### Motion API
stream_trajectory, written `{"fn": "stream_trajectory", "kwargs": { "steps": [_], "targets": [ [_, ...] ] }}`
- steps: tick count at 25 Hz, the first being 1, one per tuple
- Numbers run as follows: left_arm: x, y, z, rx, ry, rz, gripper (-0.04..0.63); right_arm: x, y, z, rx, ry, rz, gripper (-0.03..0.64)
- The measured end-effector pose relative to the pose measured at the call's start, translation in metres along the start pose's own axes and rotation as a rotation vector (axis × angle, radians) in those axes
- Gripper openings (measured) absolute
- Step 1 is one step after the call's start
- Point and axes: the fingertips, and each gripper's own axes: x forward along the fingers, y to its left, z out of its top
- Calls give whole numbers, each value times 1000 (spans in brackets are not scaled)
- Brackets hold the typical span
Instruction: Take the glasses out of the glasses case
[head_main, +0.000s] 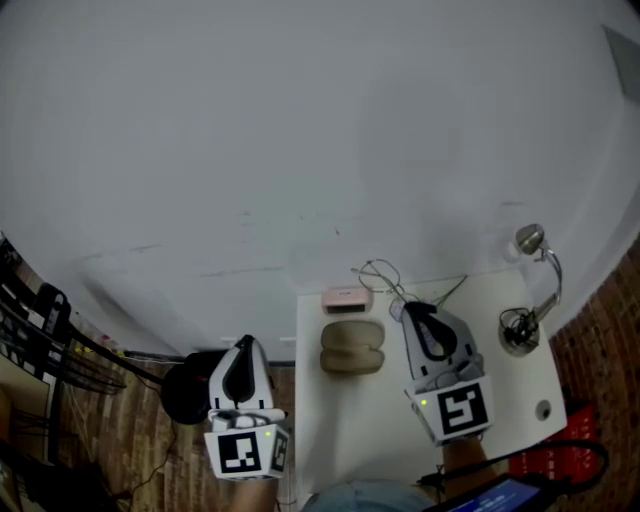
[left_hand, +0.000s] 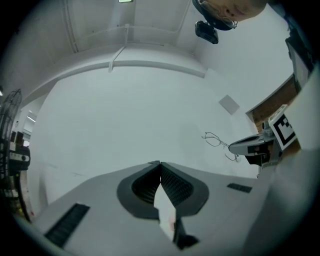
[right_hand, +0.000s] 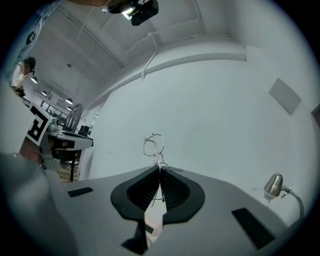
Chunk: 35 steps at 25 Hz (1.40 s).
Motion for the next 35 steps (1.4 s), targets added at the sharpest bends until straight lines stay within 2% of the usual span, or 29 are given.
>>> {"fn": "stream_trajectory", "kwargs": {
  "steps": [10, 35],
  "targets": [
    [3, 3, 29, -17, -64, -19, 6, -13, -6, 36, 12, -75, -65, 28],
    [3, -4, 27, -21, -58, -29, 6, -23, -5, 37, 14, -93, -82, 26]
  ]
}}
